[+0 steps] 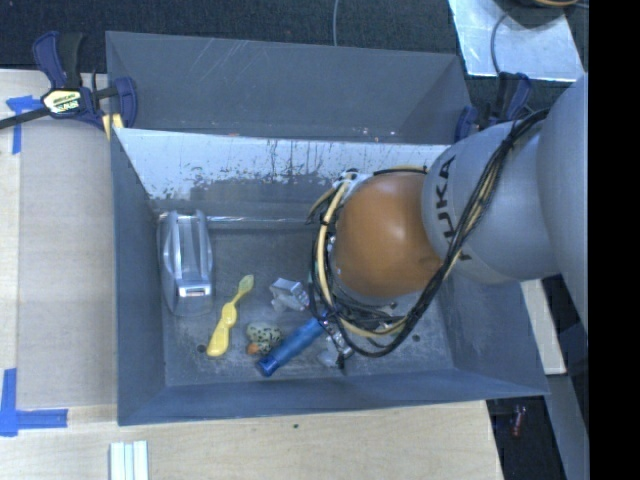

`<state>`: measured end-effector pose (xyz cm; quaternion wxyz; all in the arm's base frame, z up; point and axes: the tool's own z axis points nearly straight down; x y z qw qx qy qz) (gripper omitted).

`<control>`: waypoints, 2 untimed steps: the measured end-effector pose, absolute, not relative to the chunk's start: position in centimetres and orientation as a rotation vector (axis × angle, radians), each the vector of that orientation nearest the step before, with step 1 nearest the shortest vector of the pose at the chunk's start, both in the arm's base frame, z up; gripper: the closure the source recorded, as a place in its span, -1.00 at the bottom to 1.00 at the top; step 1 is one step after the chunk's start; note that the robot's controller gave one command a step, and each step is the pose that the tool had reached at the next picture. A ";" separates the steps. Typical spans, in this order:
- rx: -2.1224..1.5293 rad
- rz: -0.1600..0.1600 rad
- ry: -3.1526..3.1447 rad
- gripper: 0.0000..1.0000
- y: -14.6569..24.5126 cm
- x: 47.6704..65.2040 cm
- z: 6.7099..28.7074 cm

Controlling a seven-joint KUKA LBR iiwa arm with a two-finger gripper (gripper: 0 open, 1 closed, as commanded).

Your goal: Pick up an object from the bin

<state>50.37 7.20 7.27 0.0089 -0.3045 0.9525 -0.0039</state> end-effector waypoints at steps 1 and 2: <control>-0.612 -0.013 3.065 1.00 9.8 49.9 7.4; -0.613 -0.013 3.065 1.00 9.8 49.9 7.4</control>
Offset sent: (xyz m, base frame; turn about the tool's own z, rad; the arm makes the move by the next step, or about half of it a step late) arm 0.0000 0.0000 0.0000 0.0000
